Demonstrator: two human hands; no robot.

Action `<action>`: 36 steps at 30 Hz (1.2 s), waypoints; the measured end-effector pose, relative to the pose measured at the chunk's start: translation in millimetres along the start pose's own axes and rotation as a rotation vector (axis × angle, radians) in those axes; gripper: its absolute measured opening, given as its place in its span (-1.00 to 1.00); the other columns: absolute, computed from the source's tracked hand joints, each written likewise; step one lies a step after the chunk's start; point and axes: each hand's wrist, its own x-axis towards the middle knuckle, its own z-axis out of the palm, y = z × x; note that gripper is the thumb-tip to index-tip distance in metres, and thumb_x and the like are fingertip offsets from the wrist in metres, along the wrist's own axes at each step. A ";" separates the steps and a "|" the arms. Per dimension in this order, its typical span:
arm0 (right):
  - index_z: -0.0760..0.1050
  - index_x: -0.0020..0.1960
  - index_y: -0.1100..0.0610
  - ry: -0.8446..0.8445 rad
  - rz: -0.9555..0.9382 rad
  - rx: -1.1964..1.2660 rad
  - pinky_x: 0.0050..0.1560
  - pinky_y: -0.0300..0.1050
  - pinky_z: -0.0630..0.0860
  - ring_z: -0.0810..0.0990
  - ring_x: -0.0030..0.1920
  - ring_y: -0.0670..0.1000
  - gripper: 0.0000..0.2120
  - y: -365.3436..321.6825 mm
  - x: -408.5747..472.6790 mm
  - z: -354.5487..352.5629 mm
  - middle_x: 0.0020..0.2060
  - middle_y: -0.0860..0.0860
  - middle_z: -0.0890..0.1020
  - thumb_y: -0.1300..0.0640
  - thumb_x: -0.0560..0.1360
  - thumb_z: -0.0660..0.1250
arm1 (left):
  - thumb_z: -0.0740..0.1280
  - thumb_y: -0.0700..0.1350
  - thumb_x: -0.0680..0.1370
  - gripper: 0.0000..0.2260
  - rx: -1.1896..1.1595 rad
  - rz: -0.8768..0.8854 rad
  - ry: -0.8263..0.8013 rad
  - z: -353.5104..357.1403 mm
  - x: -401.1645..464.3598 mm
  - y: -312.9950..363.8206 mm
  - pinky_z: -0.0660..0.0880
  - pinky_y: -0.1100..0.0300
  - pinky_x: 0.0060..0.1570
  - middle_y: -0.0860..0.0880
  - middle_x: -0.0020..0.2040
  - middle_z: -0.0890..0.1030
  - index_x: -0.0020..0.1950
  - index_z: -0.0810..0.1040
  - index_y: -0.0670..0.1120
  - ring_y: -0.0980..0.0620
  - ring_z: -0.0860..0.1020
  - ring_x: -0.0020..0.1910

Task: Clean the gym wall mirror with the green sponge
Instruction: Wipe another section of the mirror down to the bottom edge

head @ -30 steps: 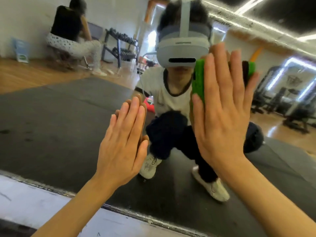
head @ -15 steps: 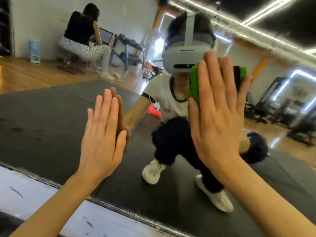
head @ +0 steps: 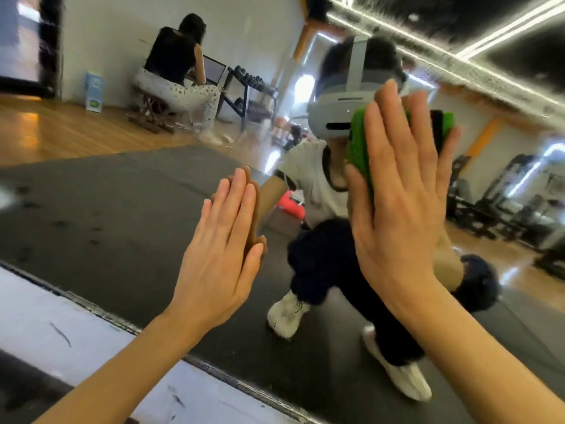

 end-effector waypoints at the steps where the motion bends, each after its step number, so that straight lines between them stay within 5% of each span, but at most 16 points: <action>1: 0.22 0.56 0.27 0.035 0.035 -0.013 0.56 0.12 -0.16 0.14 0.56 0.20 -0.51 -4.5 5.1 4.7 0.54 0.22 0.28 0.21 0.68 0.24 | 0.00 0.00 0.73 -0.44 -0.015 0.003 -0.008 -2.0 -0.4 -1.0 -0.20 0.16 0.59 0.02 0.66 -0.19 0.66 -0.15 -0.13 0.01 -0.15 0.65; 4: 0.11 0.60 0.24 -0.110 -0.147 -0.090 0.58 0.12 -0.17 0.00 0.61 0.11 -0.47 -27.6 -50.8 17.3 0.60 0.17 0.16 0.19 0.67 0.15 | 0.07 -0.06 0.69 -0.41 -0.032 0.016 -0.031 -11.4 -3.6 -9.8 -0.18 0.18 0.59 0.08 0.67 -0.18 0.66 -0.10 -0.13 0.05 -0.11 0.65; 7: -0.08 0.64 0.21 -0.357 -0.469 -0.101 0.57 -0.06 -0.07 -0.09 0.63 0.01 -0.50 -34.0 -136.2 21.8 0.64 0.08 -0.08 0.18 0.72 -0.14 | 0.05 -0.05 0.69 -0.41 0.035 -0.054 0.000 -18.3 -9.9 -28.4 -0.19 0.13 0.60 0.03 0.67 -0.17 0.66 -0.10 -0.15 0.01 -0.12 0.65; 9: -0.02 0.64 0.15 -0.442 -0.483 -0.023 0.58 -0.11 -0.09 -0.05 0.63 -0.01 -0.52 -23.6 -137.0 14.2 0.64 0.02 -0.09 0.18 0.73 -0.19 | 0.03 -0.02 0.70 -0.41 0.065 -0.088 0.003 -17.3 -13.6 -38.6 -0.19 0.12 0.60 0.00 0.67 -0.18 0.66 -0.12 -0.16 -0.02 -0.13 0.65; 15: 0.12 0.60 0.24 -0.084 -0.112 -0.096 0.57 0.11 -0.19 0.04 0.60 0.10 -0.42 -36.3 -11.2 15.8 0.58 0.12 0.18 0.19 0.65 0.24 | 0.03 -0.04 0.68 -0.38 0.029 -0.084 0.043 -4.3 -16.0 -43.2 -0.21 0.10 0.60 0.05 0.66 -0.24 0.66 -0.20 -0.07 0.00 -0.17 0.65; 20: 0.15 0.60 0.24 -0.148 -0.399 -0.116 0.58 0.11 -0.14 0.14 0.59 0.11 -0.48 -70.8 7.7 45.1 0.59 0.15 0.21 0.19 0.67 0.14 | 0.00 0.03 0.71 -0.41 0.035 -0.073 0.047 -3.8 -17.2 -47.1 -0.22 0.12 0.59 0.06 0.66 -0.23 0.66 -0.20 -0.05 0.03 -0.17 0.64; 23: 0.15 0.61 0.22 -0.188 -0.333 -0.138 0.60 0.13 -0.08 0.08 0.61 0.11 -0.39 -24.5 -25.5 12.3 0.59 0.14 0.18 0.25 0.62 0.29 | -0.09 0.07 0.73 -0.45 0.047 -0.059 0.050 -4.0 -15.0 -47.3 -0.20 0.11 0.60 0.05 0.66 -0.23 0.66 -0.19 -0.07 0.01 -0.16 0.64; 28: 0.07 0.61 0.24 -0.193 -0.139 -0.187 0.59 0.16 -0.18 -0.03 0.63 0.10 -0.43 -12.7 -54.0 -7.5 0.60 0.16 0.13 0.20 0.65 0.16 | -0.08 0.05 0.73 -0.45 0.060 -0.061 0.068 -1.7 -16.5 -46.6 -0.20 0.11 0.60 0.05 0.66 -0.24 0.66 -0.19 -0.07 0.00 -0.16 0.65; 33: 0.08 0.61 0.24 -0.198 -0.416 -0.148 0.58 0.13 -0.21 0.09 0.60 0.12 -0.46 -79.4 -18.7 43.9 0.60 0.16 0.16 0.18 0.67 0.10 | 0.00 0.03 0.71 -0.42 0.023 -0.067 0.033 -8.5 -20.1 -47.7 -0.23 0.14 0.59 0.09 0.65 -0.25 0.66 -0.22 -0.01 0.03 -0.17 0.64; 36: 0.11 0.62 0.22 -0.216 -0.364 -0.140 0.60 0.09 -0.19 0.04 0.61 0.07 -0.41 -52.5 -34.3 27.5 0.61 0.13 0.12 0.20 0.65 0.23 | -0.07 0.06 0.73 -0.45 0.032 -0.095 0.020 -9.5 -33.2 -44.4 -0.23 0.14 0.59 0.10 0.65 -0.25 0.66 -0.19 -0.05 0.04 -0.17 0.64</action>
